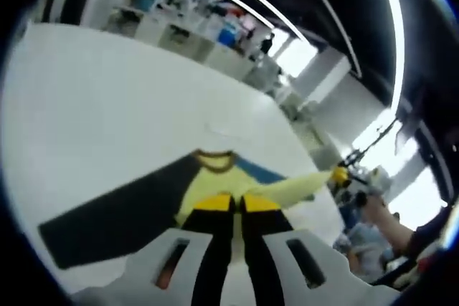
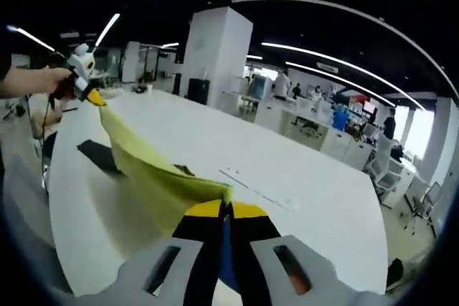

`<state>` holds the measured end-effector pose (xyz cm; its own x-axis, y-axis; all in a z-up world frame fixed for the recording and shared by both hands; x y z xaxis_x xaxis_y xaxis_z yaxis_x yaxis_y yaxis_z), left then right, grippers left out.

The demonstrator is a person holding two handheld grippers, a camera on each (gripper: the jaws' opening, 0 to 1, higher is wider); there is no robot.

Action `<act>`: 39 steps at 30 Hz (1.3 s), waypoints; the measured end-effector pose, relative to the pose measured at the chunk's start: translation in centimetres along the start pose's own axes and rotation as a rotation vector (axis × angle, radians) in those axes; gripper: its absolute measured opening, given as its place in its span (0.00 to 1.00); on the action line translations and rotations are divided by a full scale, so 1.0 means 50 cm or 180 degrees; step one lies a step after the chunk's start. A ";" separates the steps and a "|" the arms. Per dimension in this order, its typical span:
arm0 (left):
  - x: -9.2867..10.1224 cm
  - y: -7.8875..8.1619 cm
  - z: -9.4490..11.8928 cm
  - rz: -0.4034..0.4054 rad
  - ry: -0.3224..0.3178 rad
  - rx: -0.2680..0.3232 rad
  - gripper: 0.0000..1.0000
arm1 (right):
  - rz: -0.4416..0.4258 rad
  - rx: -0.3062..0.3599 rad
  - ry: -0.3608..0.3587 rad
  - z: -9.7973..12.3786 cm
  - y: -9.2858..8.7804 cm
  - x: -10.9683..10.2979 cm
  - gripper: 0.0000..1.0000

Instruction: Fold the garment on the visible template until the final outline fits inside the template.

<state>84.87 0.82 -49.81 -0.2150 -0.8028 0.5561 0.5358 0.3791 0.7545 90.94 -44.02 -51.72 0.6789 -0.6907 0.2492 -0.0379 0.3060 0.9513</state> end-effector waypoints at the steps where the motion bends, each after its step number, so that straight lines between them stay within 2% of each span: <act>1: 0.004 0.001 0.003 -0.0014 -0.0003 -0.0004 0.00 | 0.0007 0.0012 0.0017 0.004 0.003 0.000 0.03; 4: 0.011 -0.004 0.014 -0.0033 -0.0004 -0.0081 0.00 | 0.0049 -0.0005 0.0117 0.022 0.007 -0.008 0.03; 9: 0.016 -0.050 0.040 -0.0021 0.0032 -0.0313 0.00 | 0.0057 -0.0122 0.0282 0.058 -0.012 -0.041 0.03; 12: 0.011 -0.088 0.060 0.0029 0.0085 -0.0461 0.00 | -0.0005 -0.0213 0.0382 0.086 -0.034 -0.073 0.03; 15: 0.004 -0.129 0.078 0.0206 0.0116 -0.0596 0.00 | -0.0097 -0.0315 0.0452 0.112 -0.062 -0.102 0.03; 23: -0.012 -0.222 0.107 0.0465 0.0195 -0.0982 0.00 | -0.0140 -0.0555 0.0631 0.152 -0.112 -0.162 0.03; 31: -0.048 -0.282 0.107 0.0602 0.0300 -0.1260 0.00 | -0.0067 -0.0839 0.0810 0.172 -0.160 -0.208 0.03; 39: -0.080 -0.322 0.101 0.0519 0.0399 -0.1583 0.00 | -0.0110 -0.1042 0.0932 0.195 -0.203 -0.253 0.03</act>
<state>72.98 0.26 -62.43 -0.0138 -0.8121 0.5834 0.8827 0.2642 0.3887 75.60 -44.78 -62.75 0.8566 -0.5038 0.1115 0.1908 0.5101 0.8387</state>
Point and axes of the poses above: the point that each gripper's makers call its tool centre point, and the gripper's own axes: z roughly backward along the fingers, x roughly to its right, y roughly out of its top, the point moved 10 cm from there along z, roughly backward along the fingers, and after that the axes turned 10 degrees about x, right-handed, at the moved point
